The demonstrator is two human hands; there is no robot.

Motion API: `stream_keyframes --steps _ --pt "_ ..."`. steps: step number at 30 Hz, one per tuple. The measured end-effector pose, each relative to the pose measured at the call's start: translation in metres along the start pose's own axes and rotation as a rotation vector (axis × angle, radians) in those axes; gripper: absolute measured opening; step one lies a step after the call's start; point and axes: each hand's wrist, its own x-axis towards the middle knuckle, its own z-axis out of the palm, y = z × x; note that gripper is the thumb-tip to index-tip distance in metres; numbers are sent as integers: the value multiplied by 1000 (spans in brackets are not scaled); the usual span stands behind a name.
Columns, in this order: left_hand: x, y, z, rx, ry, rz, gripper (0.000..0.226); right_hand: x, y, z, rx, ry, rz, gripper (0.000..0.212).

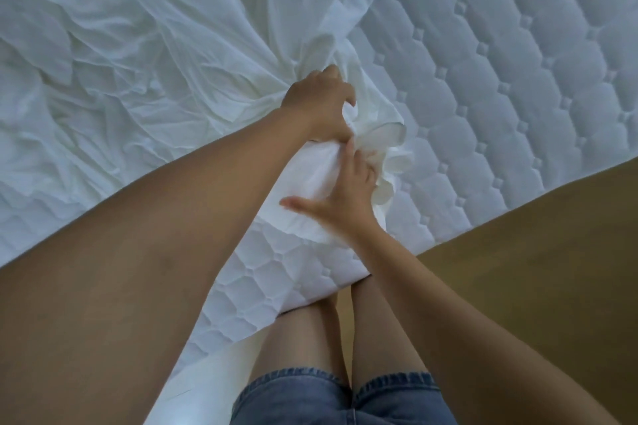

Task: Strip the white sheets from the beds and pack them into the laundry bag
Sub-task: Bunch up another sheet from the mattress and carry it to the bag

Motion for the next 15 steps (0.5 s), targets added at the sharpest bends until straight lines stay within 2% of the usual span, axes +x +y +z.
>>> stream_keyframes --steps 2,5,8,10,12,14,15 --pt "0 -3 -5 -24 8 -16 57 8 -9 7 -110 18 8 146" --pt "-17 -6 -9 -65 115 15 45 17 -8 6 -159 8 4 140" --pt "-53 -14 4 -17 472 111 46 30 -12 -5 -189 -18 5 125" --pt "-84 -29 25 137 597 152 57 44 -21 -15 -170 -70 27 118" --pt "-113 -49 48 256 544 182 80 54 -29 -27 -118 -128 54 110" --pt "-123 -68 63 341 429 224 108 62 -37 -40 -96 -174 43 75" --pt "-120 -73 66 364 371 235 117 65 -41 -44 -85 -209 39 67"
